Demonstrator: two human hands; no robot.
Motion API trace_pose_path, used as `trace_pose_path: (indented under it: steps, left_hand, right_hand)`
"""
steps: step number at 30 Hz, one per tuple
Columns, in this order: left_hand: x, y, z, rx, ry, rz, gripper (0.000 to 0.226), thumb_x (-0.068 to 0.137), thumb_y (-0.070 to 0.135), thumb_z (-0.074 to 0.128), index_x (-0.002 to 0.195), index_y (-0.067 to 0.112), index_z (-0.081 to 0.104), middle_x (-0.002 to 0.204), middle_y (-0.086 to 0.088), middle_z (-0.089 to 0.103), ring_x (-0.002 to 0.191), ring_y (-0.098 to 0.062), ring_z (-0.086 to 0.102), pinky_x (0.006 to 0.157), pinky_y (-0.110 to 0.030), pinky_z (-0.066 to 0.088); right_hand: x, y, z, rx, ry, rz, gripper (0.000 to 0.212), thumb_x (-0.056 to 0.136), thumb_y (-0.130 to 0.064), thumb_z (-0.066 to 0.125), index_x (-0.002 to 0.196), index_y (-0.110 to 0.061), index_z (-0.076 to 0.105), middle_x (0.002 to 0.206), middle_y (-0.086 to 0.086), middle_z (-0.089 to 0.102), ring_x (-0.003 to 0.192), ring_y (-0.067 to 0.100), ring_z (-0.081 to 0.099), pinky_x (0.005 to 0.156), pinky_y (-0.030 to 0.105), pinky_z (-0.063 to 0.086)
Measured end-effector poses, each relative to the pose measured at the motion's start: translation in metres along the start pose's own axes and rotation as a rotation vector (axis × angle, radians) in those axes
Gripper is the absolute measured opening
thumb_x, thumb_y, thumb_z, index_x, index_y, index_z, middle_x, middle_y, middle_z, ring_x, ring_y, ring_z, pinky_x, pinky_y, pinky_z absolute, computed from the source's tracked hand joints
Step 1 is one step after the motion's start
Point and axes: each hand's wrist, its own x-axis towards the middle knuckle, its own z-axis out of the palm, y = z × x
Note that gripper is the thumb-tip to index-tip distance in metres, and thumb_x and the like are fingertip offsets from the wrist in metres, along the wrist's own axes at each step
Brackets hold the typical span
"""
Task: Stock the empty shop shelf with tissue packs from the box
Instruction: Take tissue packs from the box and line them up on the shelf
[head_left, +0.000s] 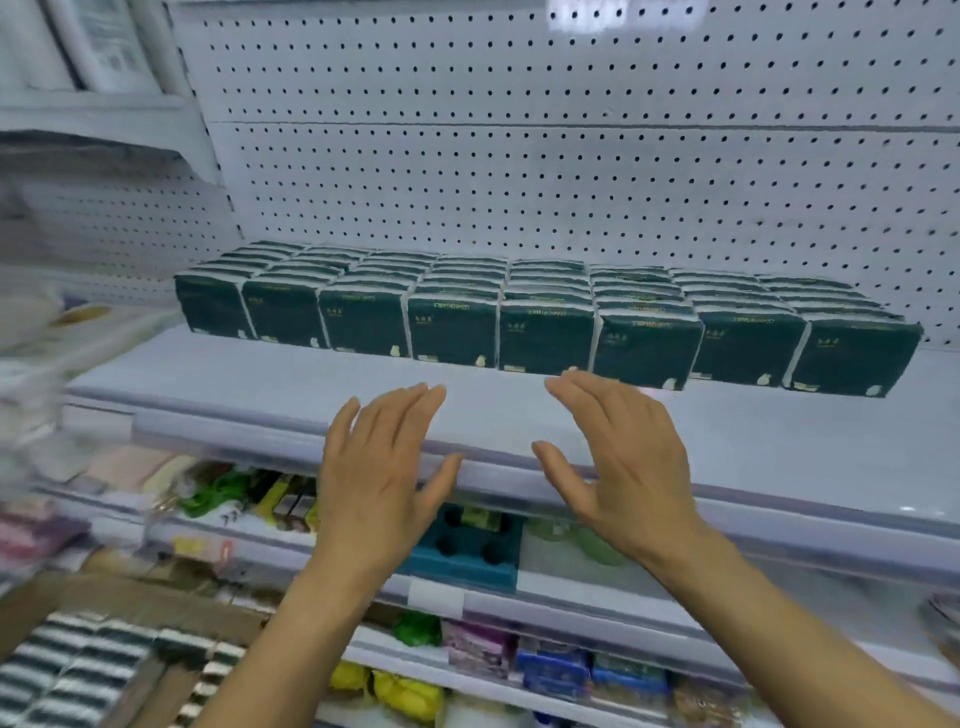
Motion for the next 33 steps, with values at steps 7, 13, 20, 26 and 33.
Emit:
trace_pose_path:
  steps: [7,13,20,26,33]
  left_hand:
    - [-0.08,-0.091,-0.061,0.132,-0.084,-0.092,0.057,0.089,0.043,0.061,0.136,0.012,0.054,0.132,-0.007,0.06,0.123,-0.023,0.051,0.104,-0.049,0.041]
    - [-0.158,-0.197,-0.109,0.165,-0.276,-0.218,0.06,0.091,0.045,0.057,0.143,0.016,0.046,0.139,-0.003,0.055,0.125,-0.022,0.051,0.103,-0.042,0.041]
    - [-0.26,-0.348,-0.123,0.138,-0.567,-0.385,0.062,0.092,0.042,0.058,0.145,0.017,0.042,0.122,-0.006,0.062,0.103,-0.028,0.061,0.081,-0.04,0.051]
    - [-0.345,-0.429,-0.078,0.016,-0.786,-0.523,0.06,0.094,0.042,0.054,0.146,0.015,0.041,0.125,-0.009,0.06,0.098,-0.031,0.063,0.075,-0.042,0.052]
    - [-0.409,-0.47,-0.01,-0.086,-0.973,-0.702,0.058,0.095,0.033,0.056,0.148,0.021,0.036,0.141,-0.007,0.049,0.124,-0.027,0.05,0.095,-0.038,0.047]
  right_hand:
    - [-0.004,-0.115,0.057,0.169,-0.104,-0.248,0.045,0.09,-0.035,0.058,0.128,-0.011,0.058,0.128,0.01,0.059,0.114,0.029,0.054,0.089,0.043,0.044]
    - [-0.002,-0.241,0.129,0.28,-0.152,-0.326,0.037,0.09,-0.028,0.06,0.124,-0.015,0.061,0.125,0.008,0.06,0.111,0.029,0.057,0.085,0.042,0.045]
    - [-0.032,-0.361,0.235,0.373,-0.455,-0.144,0.037,0.09,-0.029,0.057,0.125,-0.021,0.06,0.119,0.0,0.063,0.104,0.022,0.062,0.073,0.035,0.053]
    - [-0.069,-0.397,0.322,0.364,-0.782,0.025,0.03,0.092,-0.027,0.061,0.123,-0.026,0.063,0.113,0.0,0.065,0.102,0.025,0.062,0.07,0.034,0.052]
    - [-0.105,-0.415,0.417,0.295,-1.064,0.128,0.036,0.097,-0.032,0.051,0.132,-0.026,0.055,0.135,-0.002,0.053,0.119,0.022,0.051,0.089,0.033,0.044]
